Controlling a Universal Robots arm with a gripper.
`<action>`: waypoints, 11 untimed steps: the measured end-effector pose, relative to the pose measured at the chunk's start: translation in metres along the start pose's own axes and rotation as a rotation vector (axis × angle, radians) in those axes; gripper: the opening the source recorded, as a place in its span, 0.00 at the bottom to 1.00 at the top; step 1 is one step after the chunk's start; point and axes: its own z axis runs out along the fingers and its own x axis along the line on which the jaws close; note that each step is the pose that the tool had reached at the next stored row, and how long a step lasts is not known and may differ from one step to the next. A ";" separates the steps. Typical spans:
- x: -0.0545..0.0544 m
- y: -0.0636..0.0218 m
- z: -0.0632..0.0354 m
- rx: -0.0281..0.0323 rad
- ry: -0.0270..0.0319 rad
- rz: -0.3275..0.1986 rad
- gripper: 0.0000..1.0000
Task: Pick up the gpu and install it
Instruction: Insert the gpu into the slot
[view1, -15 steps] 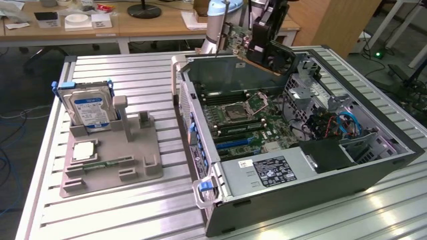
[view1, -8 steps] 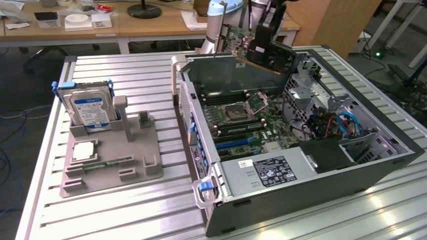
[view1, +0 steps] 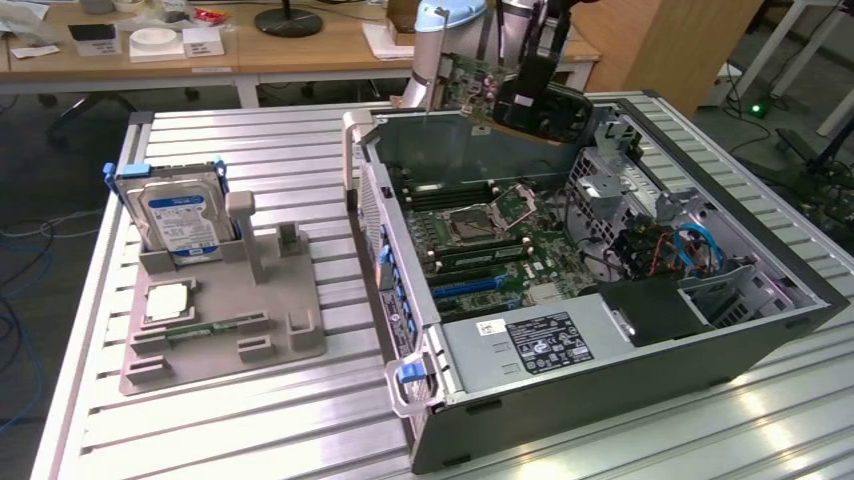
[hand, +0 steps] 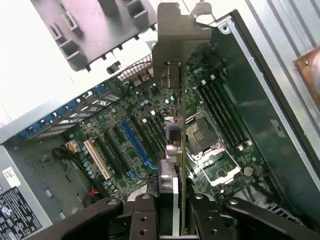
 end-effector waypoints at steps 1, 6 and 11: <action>0.000 0.0000 0.0000 -0.0001 0.0008 -0.020 0.28; 0.000 0.0000 0.0002 -0.0005 0.0040 -0.109 0.28; 0.000 0.0000 0.0004 -0.0009 0.0074 -0.200 0.28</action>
